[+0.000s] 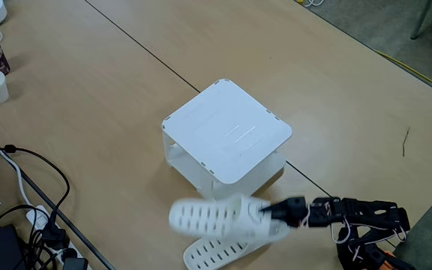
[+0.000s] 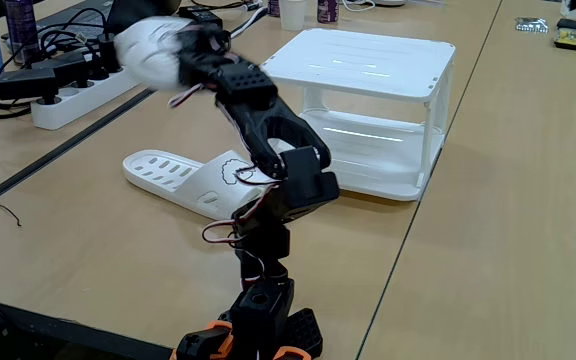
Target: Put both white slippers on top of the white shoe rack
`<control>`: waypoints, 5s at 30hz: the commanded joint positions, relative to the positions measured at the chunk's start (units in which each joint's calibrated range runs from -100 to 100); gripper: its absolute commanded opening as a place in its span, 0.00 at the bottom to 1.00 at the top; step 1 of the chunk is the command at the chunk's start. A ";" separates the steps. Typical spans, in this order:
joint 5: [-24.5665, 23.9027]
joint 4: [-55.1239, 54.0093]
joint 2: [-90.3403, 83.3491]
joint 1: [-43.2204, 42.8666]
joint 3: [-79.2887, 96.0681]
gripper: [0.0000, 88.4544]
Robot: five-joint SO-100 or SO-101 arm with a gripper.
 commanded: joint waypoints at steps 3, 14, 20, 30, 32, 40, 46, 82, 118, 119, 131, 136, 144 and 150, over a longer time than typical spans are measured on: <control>0.42 0.44 2.94 9.53 -18.27 0.01; 0.42 0.44 18.93 16.60 -34.87 0.01; 0.42 0.44 27.51 20.88 -39.38 0.01; 0.42 0.44 41.65 26.23 -52.10 0.01; 0.42 0.44 43.83 26.23 -54.09 0.01; 0.42 0.44 51.07 26.23 -60.85 0.01; 0.42 0.44 55.95 26.31 -66.17 0.01; 0.42 6.82 41.31 27.29 -49.30 0.27; 0.42 -20.18 9.08 31.24 31.80 0.15; 0.42 -20.79 9.67 30.34 31.80 0.15; 0.42 -36.23 23.30 20.22 31.89 0.16; 0.42 -39.16 26.50 17.34 32.43 0.16; 0.42 -39.60 26.92 13.56 33.78 0.16; 0.42 -39.60 28.60 18.91 34.86 0.16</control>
